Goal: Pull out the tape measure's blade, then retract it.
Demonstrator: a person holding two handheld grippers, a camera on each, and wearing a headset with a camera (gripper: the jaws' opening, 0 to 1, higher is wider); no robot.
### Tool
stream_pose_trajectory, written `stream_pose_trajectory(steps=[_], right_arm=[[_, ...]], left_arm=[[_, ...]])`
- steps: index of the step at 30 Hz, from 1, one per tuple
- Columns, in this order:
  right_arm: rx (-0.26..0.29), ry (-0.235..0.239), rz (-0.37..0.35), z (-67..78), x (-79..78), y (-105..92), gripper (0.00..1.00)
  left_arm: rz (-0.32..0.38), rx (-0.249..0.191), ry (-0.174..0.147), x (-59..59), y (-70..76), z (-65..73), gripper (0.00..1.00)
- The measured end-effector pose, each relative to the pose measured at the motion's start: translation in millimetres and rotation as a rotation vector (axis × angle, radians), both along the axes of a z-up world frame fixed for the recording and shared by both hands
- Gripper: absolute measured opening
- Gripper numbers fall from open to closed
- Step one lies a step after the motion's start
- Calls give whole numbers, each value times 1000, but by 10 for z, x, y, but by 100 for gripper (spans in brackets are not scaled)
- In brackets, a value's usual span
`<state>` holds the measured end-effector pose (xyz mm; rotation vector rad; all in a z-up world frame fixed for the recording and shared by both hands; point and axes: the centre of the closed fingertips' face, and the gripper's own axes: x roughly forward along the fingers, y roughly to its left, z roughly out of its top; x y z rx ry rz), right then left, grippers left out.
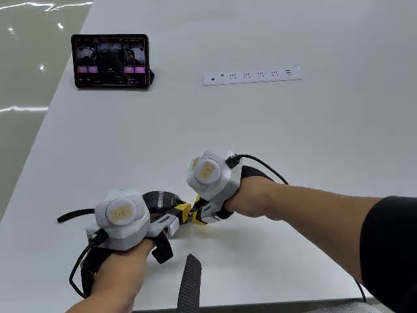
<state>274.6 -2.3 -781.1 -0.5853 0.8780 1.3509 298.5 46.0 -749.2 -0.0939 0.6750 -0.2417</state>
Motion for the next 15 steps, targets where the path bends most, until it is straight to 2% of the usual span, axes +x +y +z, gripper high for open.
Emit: stream_pose_trajectory(steps=[8, 11, 15], right_arm=[[21, -3, 10, 2, 1, 25, 11], [30, -44, 57, -4, -5, 45, 11], [36, -47, 48, -3, -10, 34, 11]], left_arm=[[-1, 0, -4, 2, 2, 3, 60], [-10, -3, -3, -3, -3, 4, 61], [-11, 3, -7, -3, -12, 4, 61]])
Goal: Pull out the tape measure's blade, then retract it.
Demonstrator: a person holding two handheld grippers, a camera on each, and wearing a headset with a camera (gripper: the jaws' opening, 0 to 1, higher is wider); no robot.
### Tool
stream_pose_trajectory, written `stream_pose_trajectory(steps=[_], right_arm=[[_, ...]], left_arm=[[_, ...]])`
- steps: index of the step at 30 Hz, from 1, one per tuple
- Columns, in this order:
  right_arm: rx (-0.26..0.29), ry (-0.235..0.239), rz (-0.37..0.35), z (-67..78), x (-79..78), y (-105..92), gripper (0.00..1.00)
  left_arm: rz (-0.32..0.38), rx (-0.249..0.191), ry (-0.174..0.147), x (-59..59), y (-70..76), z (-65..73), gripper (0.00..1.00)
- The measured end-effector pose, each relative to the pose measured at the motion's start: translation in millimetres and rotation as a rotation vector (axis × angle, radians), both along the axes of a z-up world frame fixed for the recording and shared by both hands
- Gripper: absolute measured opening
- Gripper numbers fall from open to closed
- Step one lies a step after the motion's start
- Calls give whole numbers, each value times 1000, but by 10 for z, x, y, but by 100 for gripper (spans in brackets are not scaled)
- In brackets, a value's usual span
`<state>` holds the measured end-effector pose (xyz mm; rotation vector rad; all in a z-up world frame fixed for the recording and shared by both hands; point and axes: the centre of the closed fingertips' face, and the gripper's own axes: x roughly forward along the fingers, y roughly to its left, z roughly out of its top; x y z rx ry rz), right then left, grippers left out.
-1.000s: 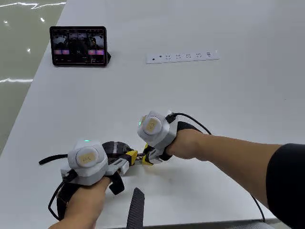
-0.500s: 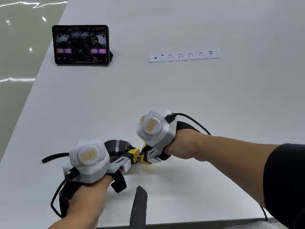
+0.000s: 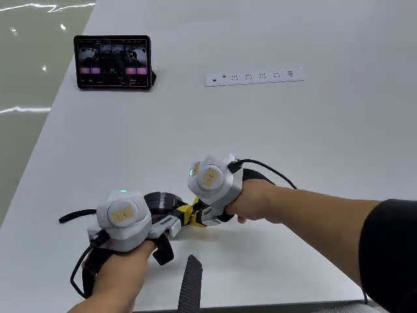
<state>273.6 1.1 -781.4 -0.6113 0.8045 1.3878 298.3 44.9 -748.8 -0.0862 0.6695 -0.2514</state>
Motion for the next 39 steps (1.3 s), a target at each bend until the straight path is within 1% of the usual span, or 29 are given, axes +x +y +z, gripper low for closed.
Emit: stream_pose_trajectory(steps=[4, 8, 10, 12, 13, 14, 15, 18, 21, 22, 23, 25, 26, 28, 30, 31, 32, 35, 38, 39], right_arm=[[13, -9, -6, 5, -3, -2, 12], [9, -10, -17, 4, 3, 0, 12], [11, -2, -35, 2, 7, -1, 12], [13, -6, -41, 3, 11, -7, 12], [13, 1, -60, 5, 25, -15, 12], [15, 14, -76, 9, 30, -22, 13], [17, 17, -82, 16, 39, -29, 13], [21, 26, -83, 40, 37, -81, 14], [18, 25, -89, 51, 46, -143, 15], [18, 25, -91, 55, 46, -160, 16], [18, 22, -100, 57, 59, -189, 16], [19, 18, -111, 68, 80, -231, 15], [25, 19, -126, 87, 100, -257, 15], [36, 26, -151, 116, 123, -300, 16], [37, 26, -166, 143, 133, -342, 17], [30, 33, -188, 146, 144, -384, 19], [31, 35, -196, 154, 148, -406, 20], [43, 31, -208, 203, 137, -484, 21], [61, 45, -236, 248, 100, -582, 24], [64, 44, -240, 259, 87, -614, 25]], left_arm=[[3, 2, -5, 2, -1, 5, 62], [9, -2, -5, 7, -2, 4, 62], [14, -2, 2, 12, -2, 4, 63], [30, -3, 18, 22, 0, 5, 63], [36, -6, 30, 25, -2, 3, 63], [34, -3, 30, 32, -2, 1, 63], [34, -2, 34, 32, -1, -3, 63], [21, -2, 43, 24, -3, -8, 63], [9, 1, 36, 34, -6, 22, 63], [8, -3, 32, 42, -4, 39, 63], [5, -16, 26, 60, -12, 63, 64], [-4, -19, 25, 79, -25, 82, 66], [-13, -15, 22, 93, -36, 101, 67], [-26, -22, 8, 122, -57, 133, 70], [-39, -25, 6, 133, -74, 148, 72], [-48, -26, 3, 137, -85, 160, 74], [-54, -26, 3, 138, -91, 160, 75], [-73, -29, 1, 133, -105, 178, 78], [-107, -44, 4, 105, -124, 185, 82], [-114, -45, 1, 98, -121, 191, 84]])
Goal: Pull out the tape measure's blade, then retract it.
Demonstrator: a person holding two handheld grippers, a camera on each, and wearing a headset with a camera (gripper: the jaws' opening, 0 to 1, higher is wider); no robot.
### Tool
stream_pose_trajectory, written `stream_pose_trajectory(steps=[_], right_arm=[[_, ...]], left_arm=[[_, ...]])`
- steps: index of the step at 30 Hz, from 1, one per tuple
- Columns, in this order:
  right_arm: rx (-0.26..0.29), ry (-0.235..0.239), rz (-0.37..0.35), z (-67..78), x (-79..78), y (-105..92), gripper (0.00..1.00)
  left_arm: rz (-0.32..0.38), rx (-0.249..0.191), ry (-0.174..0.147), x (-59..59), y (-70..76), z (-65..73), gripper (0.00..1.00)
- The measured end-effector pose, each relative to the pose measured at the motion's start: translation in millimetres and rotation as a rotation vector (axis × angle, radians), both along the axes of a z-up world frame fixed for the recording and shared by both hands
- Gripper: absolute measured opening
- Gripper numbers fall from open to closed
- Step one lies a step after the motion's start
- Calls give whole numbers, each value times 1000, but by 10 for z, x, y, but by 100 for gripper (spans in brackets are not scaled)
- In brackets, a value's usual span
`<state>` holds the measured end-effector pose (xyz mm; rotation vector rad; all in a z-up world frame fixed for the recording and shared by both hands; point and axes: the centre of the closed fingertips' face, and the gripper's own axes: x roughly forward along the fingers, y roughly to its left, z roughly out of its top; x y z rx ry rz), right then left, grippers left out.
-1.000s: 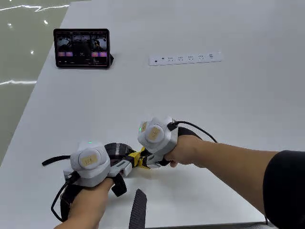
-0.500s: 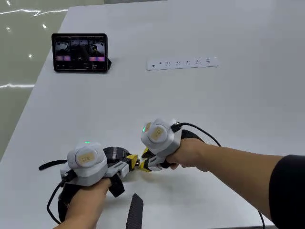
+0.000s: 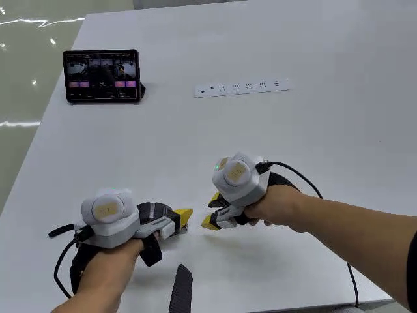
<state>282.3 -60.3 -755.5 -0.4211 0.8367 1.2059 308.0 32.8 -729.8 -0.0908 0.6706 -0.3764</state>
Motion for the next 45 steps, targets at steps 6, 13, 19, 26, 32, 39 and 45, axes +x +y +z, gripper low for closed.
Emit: stream_pose_trajectory(steps=[6, 13, 19, 26, 32, 39, 45], right_arm=[[16, -8, -28, 49, -83, -235, 26], [3, -16, -37, 36, -217, -500, 29], [-6, -21, -44, 59, -293, -682, 34], [-9, -53, -71, 101, -309, -950, 42], [18, -36, -143, 126, -318, -1224, 52], [32, -61, -193, 165, -320, -1518, 60], [48, -64, -216, 186, -346, -1725, 70]], left_arm=[[-67, -40, 42, -119, -2, -44, 99], [-171, -35, 47, -249, 14, -3, 99], [-251, -81, 33, -376, 11, 88, 99], [-295, -76, 21, -436, 116, 138, 99], [-359, -35, 57, -583, 211, 92, 99], [-343, -9, 49, -595, 438, 138, 99], [-367, 23, 62, -669, 548, 118, 99]])
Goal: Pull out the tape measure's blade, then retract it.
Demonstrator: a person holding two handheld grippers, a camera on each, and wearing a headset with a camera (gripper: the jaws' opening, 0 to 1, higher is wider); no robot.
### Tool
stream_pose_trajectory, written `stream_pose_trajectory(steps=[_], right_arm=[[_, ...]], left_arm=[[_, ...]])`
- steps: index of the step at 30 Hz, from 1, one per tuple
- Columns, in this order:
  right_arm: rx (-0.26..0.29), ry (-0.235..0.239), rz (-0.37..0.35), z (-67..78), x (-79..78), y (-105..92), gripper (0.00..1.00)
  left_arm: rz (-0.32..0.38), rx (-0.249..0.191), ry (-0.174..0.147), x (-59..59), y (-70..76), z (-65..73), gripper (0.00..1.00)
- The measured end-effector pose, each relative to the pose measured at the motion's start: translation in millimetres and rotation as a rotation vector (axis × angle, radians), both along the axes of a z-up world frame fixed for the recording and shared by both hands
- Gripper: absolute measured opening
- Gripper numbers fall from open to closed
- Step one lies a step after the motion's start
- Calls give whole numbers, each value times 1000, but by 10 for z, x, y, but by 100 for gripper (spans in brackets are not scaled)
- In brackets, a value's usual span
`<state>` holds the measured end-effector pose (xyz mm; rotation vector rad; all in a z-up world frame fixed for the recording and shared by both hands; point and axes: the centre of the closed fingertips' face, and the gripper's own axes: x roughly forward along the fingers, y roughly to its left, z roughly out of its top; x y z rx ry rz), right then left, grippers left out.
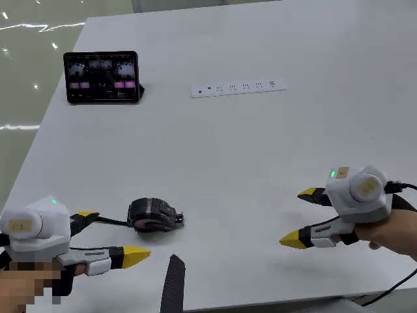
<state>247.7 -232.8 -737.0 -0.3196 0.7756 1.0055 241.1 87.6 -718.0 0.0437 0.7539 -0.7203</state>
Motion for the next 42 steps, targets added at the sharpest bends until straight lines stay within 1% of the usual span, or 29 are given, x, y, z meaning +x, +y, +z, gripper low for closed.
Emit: stream_pose_trajectory(steps=[3, 6, 9, 10, 14, 16, 18, 19, 20, 22, 25, 26, 27, 28, 29, 31, 32, 35, 36, 37, 39, 42], right_arm=[[9, -2, -13, 20, -12, -94, 75], [6, -8, -23, 29, -47, -177, 79], [8, 0, -31, 47, -68, -295, 84], [-1, -2, -36, 47, -69, -338, 84], [-6, 2, -58, 66, -91, -513, 87], [-1, 2, -68, 82, -107, -569, 88], [9, 3, -83, 96, -131, -632, 90], [13, 10, -91, 97, -157, -666, 91], [6, 11, -93, 89, -178, -694, 92], [-2, 6, -92, 83, -216, -754, 94], [1, 7, -113, 97, -237, -828, 99], [8, 11, -117, 103, -249, -841, 99], [8, 8, -126, 105, -243, -878, 99], [7, 1, -131, 110, -238, -902, 99], [11, -7, -134, 124, -239, -921, 99], [15, -12, -141, 136, -233, -947, 99], [16, -14, -144, 142, -236, -964, 99], [15, -24, -139, 154, -238, -977, 99], [18, -26, -137, 163, -240, -974, 99], [21, -29, -134, 171, -235, -972, 99], [12, -46, -127, 185, -213, -973, 99], [5, -56, -115, 198, -185, -946, 99]], left_arm=[[-1, 5, -8, -26, 53, 15, 99], [5, 24, -17, -35, 124, 15, 99], [7, 30, -16, -56, 178, 32, 99], [4, 33, -12, -66, 188, 29, 99], [-6, 44, -10, -95, 248, 38, 99], [-5, 49, -9, -96, 276, 36, 99], [-8, 42, -14, -102, 289, 52, 99], [-10, 41, -11, -105, 290, 51, 99], [-10, 47, -4, -114, 300, 41, 99], [-14, 53, -11, -114, 315, 45, 99], [-12, 60, -17, -105, 340, 48, 99], [-10, 63, -23, -97, 347, 52, 99], [-10, 58, -17, -100, 345, 53, 99], [-10, 58, -18, -97, 344, 55, 99], [-14, 59, -25, -90, 337, 64, 99], [-19, 61, -25, -93, 320, 68, 99], [-29, 66, -32, -90, 305, 74, 99], [-39, 70, -38, -84, 288, 82, 99], [-42, 73, -43, -78, 289, 86, 99], [-42, 67, -41, -78, 281, 90, 99], [-44, 67, -46, -73, 282, 95, 99], [-46, 68, -49, -78, 286, 99, 99]])
